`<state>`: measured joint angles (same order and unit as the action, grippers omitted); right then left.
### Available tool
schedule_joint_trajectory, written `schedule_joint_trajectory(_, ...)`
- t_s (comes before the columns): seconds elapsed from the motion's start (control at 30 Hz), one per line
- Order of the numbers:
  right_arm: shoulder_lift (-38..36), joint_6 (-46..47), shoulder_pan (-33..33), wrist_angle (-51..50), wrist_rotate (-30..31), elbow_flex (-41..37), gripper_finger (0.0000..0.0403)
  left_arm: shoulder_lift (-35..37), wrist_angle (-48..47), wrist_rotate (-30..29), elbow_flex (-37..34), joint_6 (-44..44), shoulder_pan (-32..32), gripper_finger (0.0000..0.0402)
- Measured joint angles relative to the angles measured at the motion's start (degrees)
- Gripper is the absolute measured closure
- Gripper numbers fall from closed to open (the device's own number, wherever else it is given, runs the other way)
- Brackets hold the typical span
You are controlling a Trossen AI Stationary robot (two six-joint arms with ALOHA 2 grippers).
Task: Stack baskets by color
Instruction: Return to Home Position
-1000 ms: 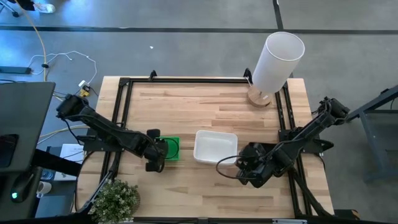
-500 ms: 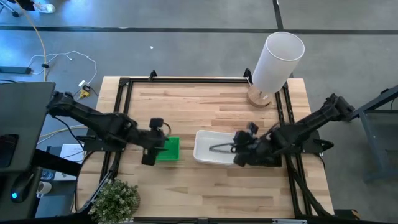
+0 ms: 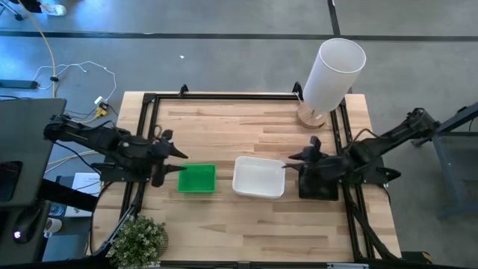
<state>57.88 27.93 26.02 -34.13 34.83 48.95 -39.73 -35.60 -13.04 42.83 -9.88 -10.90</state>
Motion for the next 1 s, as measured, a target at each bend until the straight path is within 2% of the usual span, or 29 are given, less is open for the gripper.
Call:
schedule_joint_trajectory(0.17,-10.87,-3.37,0.0,11.79,-2.0,-10.99,0.0287,8.79,3.83,0.61,-6.81,-0.45,0.0,0.0225)
schedule_joint_trajectory(0.4,-24.79,-12.49,0.02,28.21,-13.22,-22.73,0.0287,18.79,10.18,2.3,-15.42,-0.43,-0.07,0.0225)
schedule_joint_trajectory(0.63,-35.4,-18.07,0.02,29.55,-19.02,-28.56,0.0287,25.96,13.13,3.71,-22.61,-0.01,-0.07,0.0225)
schedule_joint_trajectory(1.0,-46.46,-22.43,0.01,31.04,-18.82,-36.7,0.0287,33.28,16.33,5.52,-28.96,0.47,-0.09,0.0225)
